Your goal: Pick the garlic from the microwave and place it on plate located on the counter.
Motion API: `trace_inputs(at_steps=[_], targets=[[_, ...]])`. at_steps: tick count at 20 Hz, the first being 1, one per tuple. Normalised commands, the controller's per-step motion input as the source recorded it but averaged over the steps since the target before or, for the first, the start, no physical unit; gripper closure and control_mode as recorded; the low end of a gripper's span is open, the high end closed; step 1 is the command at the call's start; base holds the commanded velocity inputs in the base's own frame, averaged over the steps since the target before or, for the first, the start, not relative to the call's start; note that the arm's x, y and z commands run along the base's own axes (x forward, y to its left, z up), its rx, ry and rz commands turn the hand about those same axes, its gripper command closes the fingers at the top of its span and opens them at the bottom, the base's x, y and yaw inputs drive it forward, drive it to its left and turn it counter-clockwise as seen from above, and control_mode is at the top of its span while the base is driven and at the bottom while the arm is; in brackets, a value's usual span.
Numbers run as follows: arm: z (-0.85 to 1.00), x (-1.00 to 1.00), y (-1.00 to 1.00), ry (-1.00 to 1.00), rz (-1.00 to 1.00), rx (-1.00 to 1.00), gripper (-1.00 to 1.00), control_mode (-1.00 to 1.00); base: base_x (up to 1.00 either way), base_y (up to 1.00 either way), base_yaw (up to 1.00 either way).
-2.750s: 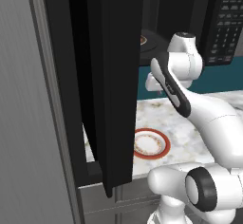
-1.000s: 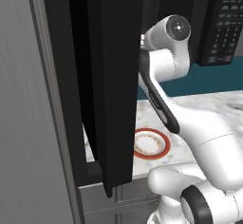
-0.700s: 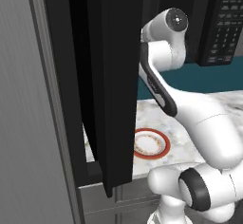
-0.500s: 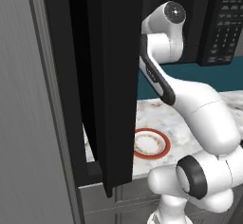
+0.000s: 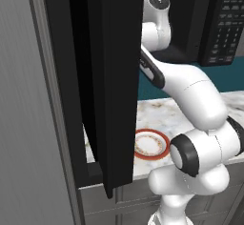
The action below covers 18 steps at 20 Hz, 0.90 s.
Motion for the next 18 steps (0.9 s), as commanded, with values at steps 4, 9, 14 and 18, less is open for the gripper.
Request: trace_inputs(at_steps=[4,9,14,18], targets=[[-0.11,0.36,0.23,0.02,0.01,-0.03,-1.0,-1.0,0.0,0.0,0.0],[-0.13,0.23,0.0,0.0,0.0,0.0,-1.0,-1.0,0.0,0.0,0.0],[-0.19,0.3,0.0,0.0,0.0,0.0,-1.0,-1.0,0.0,0.0,0.0],[-0.22,0.33,0.0,0.0,0.0,0.0,-1.0,-1.0,0.0,0.0,0.0]])
